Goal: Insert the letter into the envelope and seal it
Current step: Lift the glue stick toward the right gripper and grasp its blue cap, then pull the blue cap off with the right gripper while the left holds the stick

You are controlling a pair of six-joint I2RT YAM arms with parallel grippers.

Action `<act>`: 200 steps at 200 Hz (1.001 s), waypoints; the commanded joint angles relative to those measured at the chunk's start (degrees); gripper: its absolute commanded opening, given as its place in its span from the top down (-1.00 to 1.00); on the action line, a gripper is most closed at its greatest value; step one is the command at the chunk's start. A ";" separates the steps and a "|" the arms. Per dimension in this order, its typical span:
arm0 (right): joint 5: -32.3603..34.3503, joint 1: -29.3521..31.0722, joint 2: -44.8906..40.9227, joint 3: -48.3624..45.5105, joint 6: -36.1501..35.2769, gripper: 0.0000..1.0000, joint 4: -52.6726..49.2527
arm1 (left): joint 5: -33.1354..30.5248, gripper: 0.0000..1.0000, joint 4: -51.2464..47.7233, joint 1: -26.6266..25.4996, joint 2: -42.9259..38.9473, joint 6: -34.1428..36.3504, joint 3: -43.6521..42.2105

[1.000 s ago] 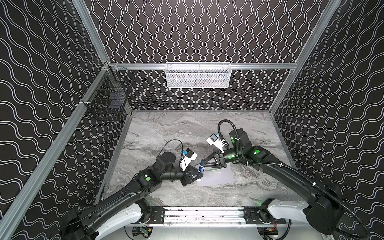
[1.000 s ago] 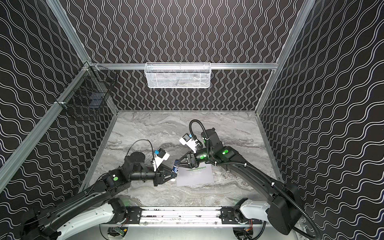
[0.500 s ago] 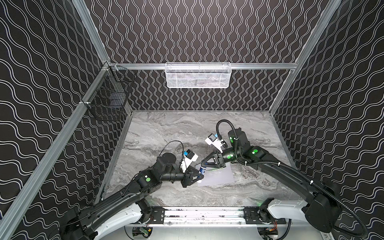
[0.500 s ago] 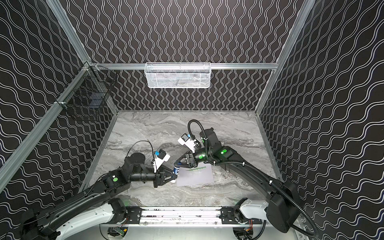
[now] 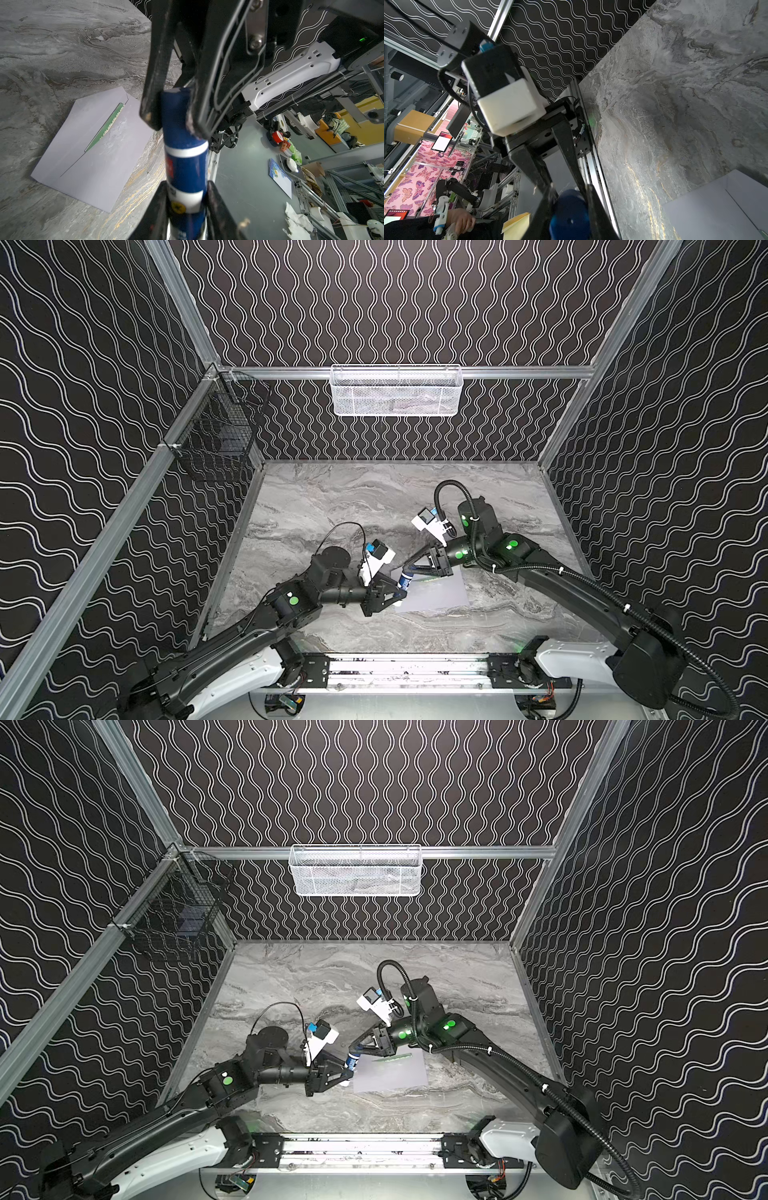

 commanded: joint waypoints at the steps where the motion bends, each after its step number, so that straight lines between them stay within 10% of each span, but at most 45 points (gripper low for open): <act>1: 1.44 0.00 -0.57 1.23 -0.89 0.79 -1.87 | -0.72 0.05 2.49 0.02 -0.55 1.95 0.30; 80: 6.48 1.52 -0.43 7.18 -5.05 0.83 -10.40 | 2.32 -0.12 1.63 0.02 5.01 6.62 6.26; 200: 8.00 1.62 -1.18 8.26 -5.90 0.86 -12.25 | 3.05 0.16 3.36 0.02 5.68 5.17 4.00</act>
